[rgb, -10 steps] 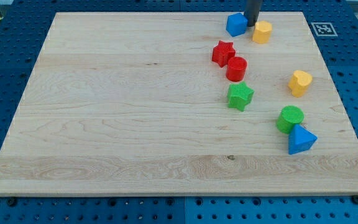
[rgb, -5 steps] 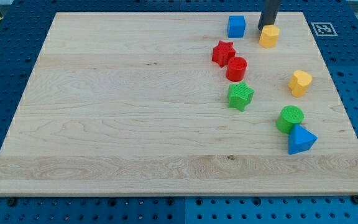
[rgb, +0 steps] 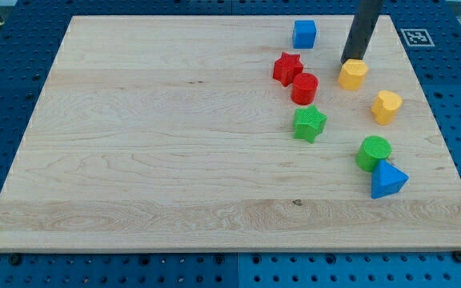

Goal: Place the yellow hexagon diagonally to the blue cube

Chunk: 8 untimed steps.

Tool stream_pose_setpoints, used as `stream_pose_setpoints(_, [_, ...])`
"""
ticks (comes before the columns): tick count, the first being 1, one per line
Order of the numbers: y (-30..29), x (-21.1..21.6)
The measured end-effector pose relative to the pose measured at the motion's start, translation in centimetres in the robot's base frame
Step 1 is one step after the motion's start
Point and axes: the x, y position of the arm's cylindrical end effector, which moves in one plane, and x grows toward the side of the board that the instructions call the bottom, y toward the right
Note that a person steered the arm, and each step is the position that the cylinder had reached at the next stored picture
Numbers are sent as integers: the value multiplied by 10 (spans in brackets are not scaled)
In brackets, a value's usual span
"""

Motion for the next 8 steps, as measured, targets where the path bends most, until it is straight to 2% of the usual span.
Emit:
stream_pose_setpoints(2, [-5,16])
stream_pose_setpoints(4, [-60,16])
stream_pose_setpoints(6, [-56,21])
stream_pose_setpoints(8, [-35,45])
